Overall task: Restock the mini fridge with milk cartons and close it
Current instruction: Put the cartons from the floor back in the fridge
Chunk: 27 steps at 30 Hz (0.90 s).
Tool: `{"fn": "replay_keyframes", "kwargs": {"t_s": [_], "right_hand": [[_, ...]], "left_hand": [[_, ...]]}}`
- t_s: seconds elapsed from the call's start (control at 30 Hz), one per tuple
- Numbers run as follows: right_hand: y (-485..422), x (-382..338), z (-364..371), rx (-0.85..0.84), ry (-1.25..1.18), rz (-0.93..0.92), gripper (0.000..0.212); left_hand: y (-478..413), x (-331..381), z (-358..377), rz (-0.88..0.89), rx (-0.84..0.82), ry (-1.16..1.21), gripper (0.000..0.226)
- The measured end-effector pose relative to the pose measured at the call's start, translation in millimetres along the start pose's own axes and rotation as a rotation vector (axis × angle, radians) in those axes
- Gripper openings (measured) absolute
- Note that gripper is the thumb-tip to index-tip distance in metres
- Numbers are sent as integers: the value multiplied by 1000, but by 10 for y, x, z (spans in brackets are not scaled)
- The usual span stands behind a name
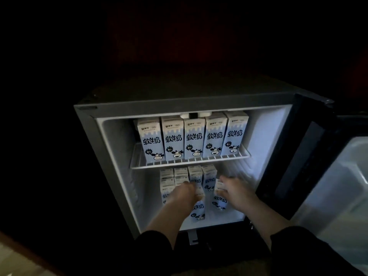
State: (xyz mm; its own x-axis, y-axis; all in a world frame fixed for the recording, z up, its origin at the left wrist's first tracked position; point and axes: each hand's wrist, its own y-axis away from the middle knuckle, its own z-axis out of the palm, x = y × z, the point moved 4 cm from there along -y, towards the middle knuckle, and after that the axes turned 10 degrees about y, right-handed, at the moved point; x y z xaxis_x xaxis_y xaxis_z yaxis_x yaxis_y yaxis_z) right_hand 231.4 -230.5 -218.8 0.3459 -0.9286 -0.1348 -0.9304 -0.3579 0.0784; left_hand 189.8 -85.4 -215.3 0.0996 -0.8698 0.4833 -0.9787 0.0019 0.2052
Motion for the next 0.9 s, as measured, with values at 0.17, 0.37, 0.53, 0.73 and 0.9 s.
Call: {"fn": "replay_keyframes", "kwargs": {"t_s": [0.17, 0.37, 0.53, 0.73, 0.9], "right_hand": [[-180, 90, 174, -44, 62, -13, 41], [-338, 174, 419, -100, 45, -40, 48], [-420, 265, 470, -88, 21, -43, 50], [-511, 327, 491, -38, -67, -64, 48], [-611, 298, 521, 2, -128, -99, 42]], "left_hand": [[-227, 19, 162, 34, -15, -14, 38], [-406, 35, 358, 135, 22, -105, 39], [-525, -54, 435, 152, 109, -126, 38], [-648, -92, 479, 198, 206, -158, 43], [-765, -140, 479, 211, 307, -340, 52]]}}
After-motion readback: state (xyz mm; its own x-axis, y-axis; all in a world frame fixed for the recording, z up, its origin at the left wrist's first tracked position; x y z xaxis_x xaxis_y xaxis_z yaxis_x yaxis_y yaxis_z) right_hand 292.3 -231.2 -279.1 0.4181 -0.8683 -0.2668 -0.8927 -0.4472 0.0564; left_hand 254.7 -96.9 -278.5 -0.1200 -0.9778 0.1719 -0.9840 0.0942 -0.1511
